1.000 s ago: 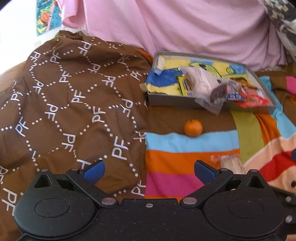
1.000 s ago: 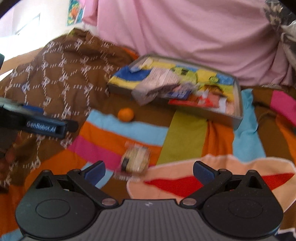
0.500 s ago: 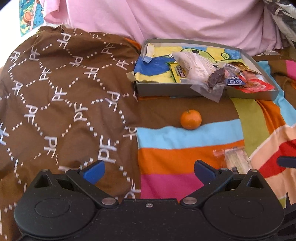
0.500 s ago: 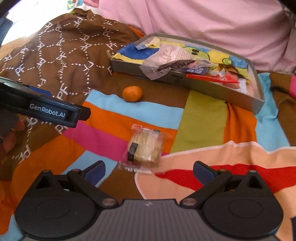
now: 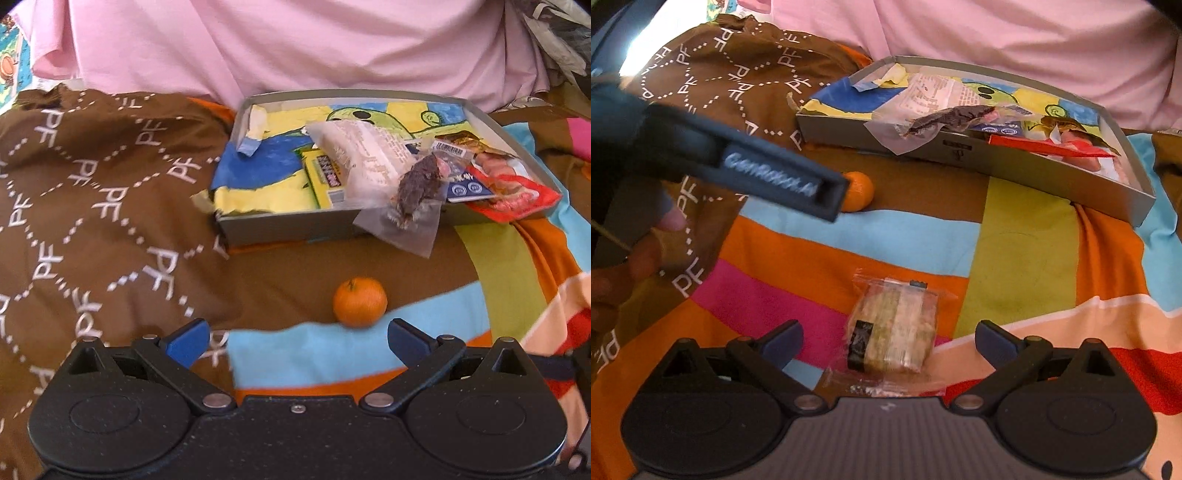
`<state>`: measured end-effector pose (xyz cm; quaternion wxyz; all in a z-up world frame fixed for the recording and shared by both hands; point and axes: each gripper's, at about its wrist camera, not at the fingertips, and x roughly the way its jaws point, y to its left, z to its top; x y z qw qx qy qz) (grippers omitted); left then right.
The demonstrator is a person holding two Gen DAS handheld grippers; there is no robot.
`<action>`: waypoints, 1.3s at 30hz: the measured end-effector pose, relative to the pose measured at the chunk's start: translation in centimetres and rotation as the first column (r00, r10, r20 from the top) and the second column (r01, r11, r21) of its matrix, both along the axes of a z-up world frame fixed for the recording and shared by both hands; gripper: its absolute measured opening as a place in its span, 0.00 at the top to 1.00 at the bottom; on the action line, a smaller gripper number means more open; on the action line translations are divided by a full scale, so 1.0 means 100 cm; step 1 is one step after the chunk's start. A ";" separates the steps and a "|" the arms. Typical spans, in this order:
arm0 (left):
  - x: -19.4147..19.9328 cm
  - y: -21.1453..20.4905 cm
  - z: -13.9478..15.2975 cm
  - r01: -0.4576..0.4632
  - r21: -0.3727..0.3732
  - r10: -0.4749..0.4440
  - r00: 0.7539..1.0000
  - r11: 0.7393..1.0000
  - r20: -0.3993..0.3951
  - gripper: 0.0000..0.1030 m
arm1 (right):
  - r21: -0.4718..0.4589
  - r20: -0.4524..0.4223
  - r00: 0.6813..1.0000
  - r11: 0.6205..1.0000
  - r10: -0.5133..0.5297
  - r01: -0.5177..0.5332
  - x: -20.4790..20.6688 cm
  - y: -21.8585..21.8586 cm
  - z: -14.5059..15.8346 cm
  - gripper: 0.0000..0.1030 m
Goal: Organize snacks
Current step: 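Move both open tools from the tray back toward the mandarin and pastry, then grasp the orange mandarin with the left tool while the right tool grasps the wrapped pastry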
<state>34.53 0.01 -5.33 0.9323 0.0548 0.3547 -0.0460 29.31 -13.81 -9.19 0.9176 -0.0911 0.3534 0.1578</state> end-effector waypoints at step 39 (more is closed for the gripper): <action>0.026 -0.023 -0.009 0.060 -0.034 -0.062 0.997 0.998 -0.037 0.63 | 0.042 -0.021 0.999 0.998 -0.039 0.040 0.009 -0.010 0.004 0.45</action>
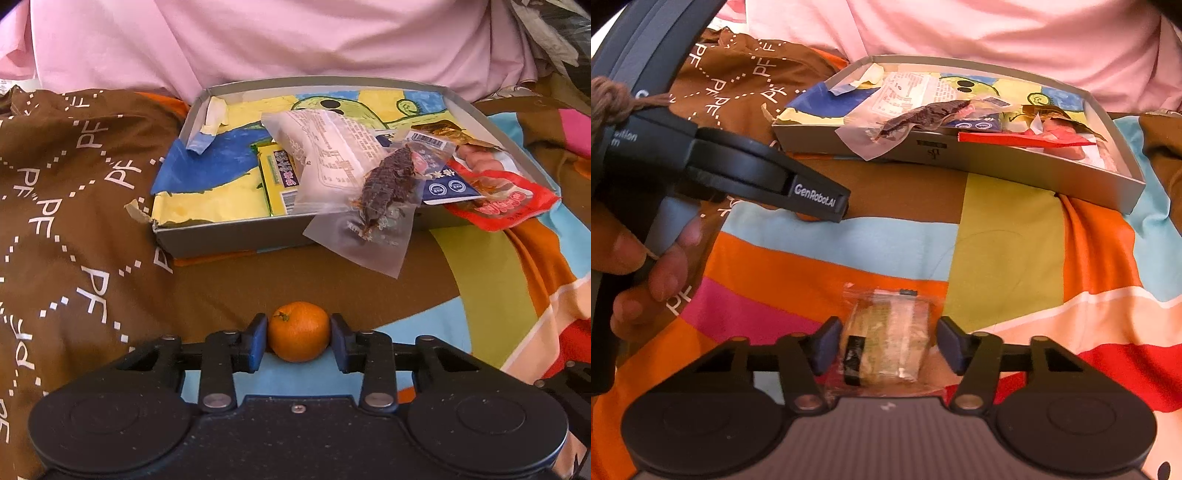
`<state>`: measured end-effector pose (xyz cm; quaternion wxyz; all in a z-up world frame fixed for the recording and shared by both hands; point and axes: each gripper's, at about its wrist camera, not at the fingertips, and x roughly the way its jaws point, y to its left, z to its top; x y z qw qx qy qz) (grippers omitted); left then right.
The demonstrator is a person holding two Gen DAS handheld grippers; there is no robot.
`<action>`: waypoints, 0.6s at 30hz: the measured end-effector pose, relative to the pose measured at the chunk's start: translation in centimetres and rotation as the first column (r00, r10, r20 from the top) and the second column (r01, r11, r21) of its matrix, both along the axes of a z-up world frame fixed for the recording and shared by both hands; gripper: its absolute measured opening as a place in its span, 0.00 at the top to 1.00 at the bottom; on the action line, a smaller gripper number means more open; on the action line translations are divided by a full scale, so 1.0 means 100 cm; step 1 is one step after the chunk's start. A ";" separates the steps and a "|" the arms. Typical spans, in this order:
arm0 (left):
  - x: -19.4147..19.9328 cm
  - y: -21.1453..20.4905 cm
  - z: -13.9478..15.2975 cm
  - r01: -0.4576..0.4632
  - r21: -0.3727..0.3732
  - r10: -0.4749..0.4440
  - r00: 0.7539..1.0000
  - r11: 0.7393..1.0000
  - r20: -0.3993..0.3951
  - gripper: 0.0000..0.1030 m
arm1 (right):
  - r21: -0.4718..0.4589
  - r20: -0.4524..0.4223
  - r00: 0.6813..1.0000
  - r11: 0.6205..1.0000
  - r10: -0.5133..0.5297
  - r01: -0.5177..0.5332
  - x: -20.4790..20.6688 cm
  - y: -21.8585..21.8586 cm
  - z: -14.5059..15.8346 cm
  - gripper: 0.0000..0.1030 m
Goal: Organize snacks
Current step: 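Grasp the orange mandarin with the left tool while the right tool grasps the wrapped pastry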
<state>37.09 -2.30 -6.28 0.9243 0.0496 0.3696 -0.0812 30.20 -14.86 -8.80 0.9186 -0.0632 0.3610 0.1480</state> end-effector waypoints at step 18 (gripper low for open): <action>-0.055 0.017 -0.002 0.081 -0.037 -0.083 0.995 0.996 -0.057 0.65 | -0.026 -0.022 0.996 0.996 0.081 -0.082 -0.023 -0.015 0.006 0.46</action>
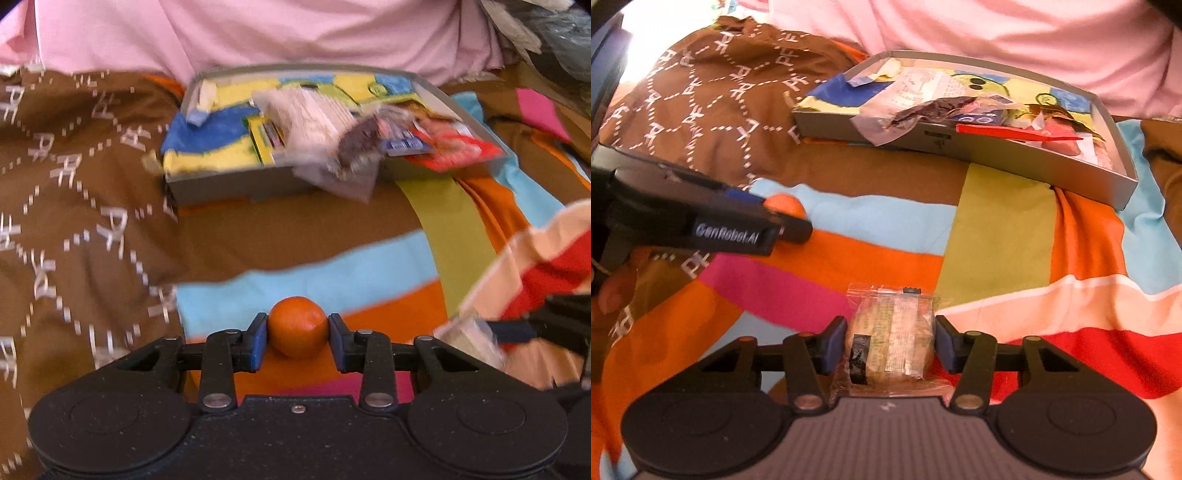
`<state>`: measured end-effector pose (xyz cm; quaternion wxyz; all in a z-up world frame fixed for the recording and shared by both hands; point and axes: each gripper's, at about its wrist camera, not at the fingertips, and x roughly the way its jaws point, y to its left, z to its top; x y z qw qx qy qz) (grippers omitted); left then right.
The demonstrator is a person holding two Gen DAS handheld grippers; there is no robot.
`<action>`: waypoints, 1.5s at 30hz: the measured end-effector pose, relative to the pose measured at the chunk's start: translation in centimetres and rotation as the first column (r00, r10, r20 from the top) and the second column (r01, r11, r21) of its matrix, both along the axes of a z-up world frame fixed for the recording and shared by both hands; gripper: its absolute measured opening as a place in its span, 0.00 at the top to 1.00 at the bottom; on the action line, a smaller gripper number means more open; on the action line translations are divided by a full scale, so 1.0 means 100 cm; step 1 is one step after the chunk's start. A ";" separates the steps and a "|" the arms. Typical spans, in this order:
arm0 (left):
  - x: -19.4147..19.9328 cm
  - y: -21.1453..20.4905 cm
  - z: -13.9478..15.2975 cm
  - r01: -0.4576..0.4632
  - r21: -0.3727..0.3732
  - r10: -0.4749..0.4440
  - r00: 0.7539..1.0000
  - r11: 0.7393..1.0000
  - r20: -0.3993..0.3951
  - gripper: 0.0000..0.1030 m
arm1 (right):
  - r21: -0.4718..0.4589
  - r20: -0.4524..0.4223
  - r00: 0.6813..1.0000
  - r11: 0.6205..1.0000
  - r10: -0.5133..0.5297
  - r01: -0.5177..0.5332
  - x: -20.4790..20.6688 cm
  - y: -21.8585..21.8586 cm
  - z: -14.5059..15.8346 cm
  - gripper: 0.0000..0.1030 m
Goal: Organize snacks
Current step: 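Grasp the orange mandarin with the left tool while the right tool grasps the wrapped pastry, then lift the mandarin and pastry and carry both over the grey tray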
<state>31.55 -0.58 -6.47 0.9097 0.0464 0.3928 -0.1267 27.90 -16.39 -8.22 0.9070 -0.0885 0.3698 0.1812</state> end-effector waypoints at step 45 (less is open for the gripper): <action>-0.060 -0.013 -0.015 0.090 0.047 -0.082 0.987 0.995 -0.141 0.65 | -0.165 0.015 0.988 0.975 0.154 -0.150 -0.027 0.007 -0.005 0.47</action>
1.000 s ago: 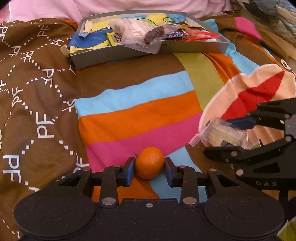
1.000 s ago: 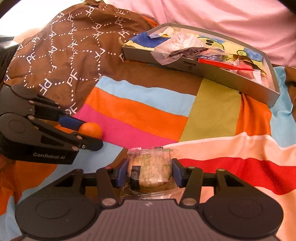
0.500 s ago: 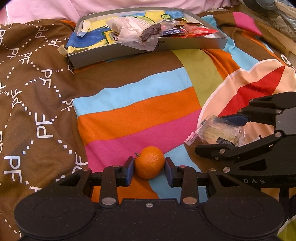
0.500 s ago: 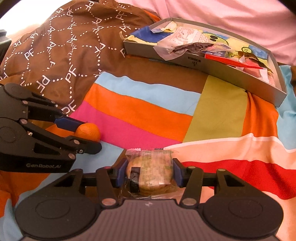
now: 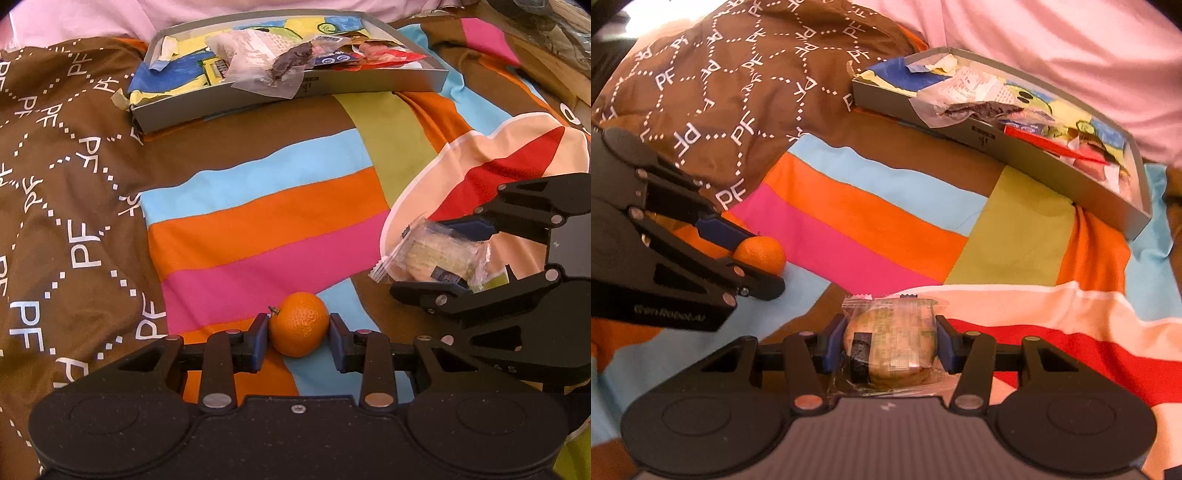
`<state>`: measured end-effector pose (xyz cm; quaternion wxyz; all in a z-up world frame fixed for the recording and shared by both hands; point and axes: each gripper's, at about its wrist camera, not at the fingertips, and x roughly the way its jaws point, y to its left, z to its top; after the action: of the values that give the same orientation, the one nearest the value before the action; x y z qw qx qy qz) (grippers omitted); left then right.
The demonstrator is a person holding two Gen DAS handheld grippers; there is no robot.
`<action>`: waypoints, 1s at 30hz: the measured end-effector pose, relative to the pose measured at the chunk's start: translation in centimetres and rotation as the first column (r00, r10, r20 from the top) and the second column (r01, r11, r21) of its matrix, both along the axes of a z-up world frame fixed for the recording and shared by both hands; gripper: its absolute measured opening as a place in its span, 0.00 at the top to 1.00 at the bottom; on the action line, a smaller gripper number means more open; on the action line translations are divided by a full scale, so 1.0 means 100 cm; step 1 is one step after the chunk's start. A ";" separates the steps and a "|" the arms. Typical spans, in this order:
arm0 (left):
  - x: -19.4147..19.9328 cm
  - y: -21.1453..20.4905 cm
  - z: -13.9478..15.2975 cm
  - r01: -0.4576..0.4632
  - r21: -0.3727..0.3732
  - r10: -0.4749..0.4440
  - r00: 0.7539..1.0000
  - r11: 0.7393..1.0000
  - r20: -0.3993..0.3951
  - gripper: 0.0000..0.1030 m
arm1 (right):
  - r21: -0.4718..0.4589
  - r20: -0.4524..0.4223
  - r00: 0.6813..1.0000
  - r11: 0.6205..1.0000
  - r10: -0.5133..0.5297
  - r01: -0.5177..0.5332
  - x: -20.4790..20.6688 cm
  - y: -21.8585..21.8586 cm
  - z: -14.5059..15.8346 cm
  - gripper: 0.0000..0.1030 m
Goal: Organize snacks
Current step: 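Lift the mandarin and pastry and carry both over the grey tray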
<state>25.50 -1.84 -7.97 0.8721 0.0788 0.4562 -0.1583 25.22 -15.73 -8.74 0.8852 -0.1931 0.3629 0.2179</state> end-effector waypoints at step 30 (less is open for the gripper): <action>0.043 0.022 0.064 -0.169 -0.118 0.186 0.971 0.978 0.151 0.65 | 0.048 0.219 0.975 0.998 0.028 -0.039 0.005 -0.019 0.062 0.48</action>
<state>29.84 0.32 -1.59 0.9197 0.0043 0.3806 -0.0963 25.71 -17.63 -2.50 0.9205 -0.1990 0.2545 0.2197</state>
